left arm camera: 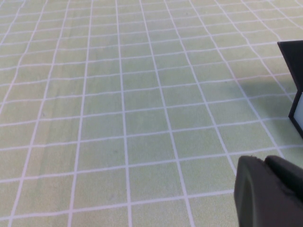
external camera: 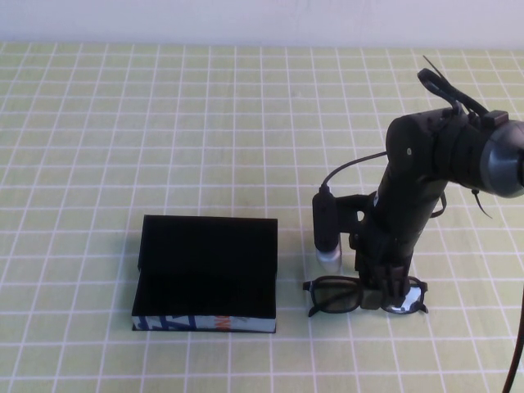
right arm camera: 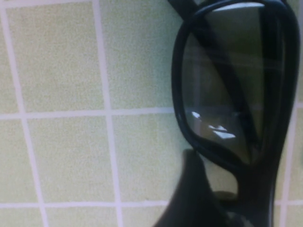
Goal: Return glasses to glasses case
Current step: Pick up the glasses from the table
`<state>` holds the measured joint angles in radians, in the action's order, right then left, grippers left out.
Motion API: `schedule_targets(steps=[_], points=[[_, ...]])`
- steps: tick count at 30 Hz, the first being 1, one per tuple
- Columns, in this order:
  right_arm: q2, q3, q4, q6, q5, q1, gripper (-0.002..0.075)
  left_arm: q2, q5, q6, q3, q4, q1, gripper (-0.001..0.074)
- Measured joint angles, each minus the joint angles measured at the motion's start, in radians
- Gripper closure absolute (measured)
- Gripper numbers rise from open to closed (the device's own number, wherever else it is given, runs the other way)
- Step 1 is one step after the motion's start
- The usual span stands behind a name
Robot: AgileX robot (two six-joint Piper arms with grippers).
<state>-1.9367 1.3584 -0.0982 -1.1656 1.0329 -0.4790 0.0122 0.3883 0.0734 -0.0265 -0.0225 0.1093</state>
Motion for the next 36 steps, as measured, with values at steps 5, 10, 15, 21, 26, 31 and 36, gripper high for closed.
schedule_targets(steps=[5,10,15,21,26,31,36], points=[[-0.002,0.000,0.000,0.000,0.000,0.000,0.0308,0.000,0.000,0.000,0.000,0.000,0.000,0.0738],[-0.002,0.000,0.000,0.000,0.000,0.000,0.0346,0.000,0.000,0.000,0.000,0.000,0.000,0.0738],[-0.002,0.000,0.000,0.000,0.000,0.000,0.0408,0.000,0.000,0.000,0.000,0.000,0.000,0.0738],[-0.002,0.000,0.000,0.000,0.029,0.000,0.0468,0.000,0.000,0.000,0.000,0.000,0.000,0.0738],[-0.002,0.000,0.000,0.000,0.056,-0.001,0.0524,0.000,0.000,0.000,0.000,0.000,0.000,0.0738],[-0.001,0.000,0.000,0.000,0.072,-0.001,0.0585,0.000,0.000,0.000,0.000,0.000,0.000,0.0738],[0.003,0.000,0.000,0.000,0.089,-0.001,0.0659,0.000,0.000,0.000,0.000,0.000,0.000,0.0738]])
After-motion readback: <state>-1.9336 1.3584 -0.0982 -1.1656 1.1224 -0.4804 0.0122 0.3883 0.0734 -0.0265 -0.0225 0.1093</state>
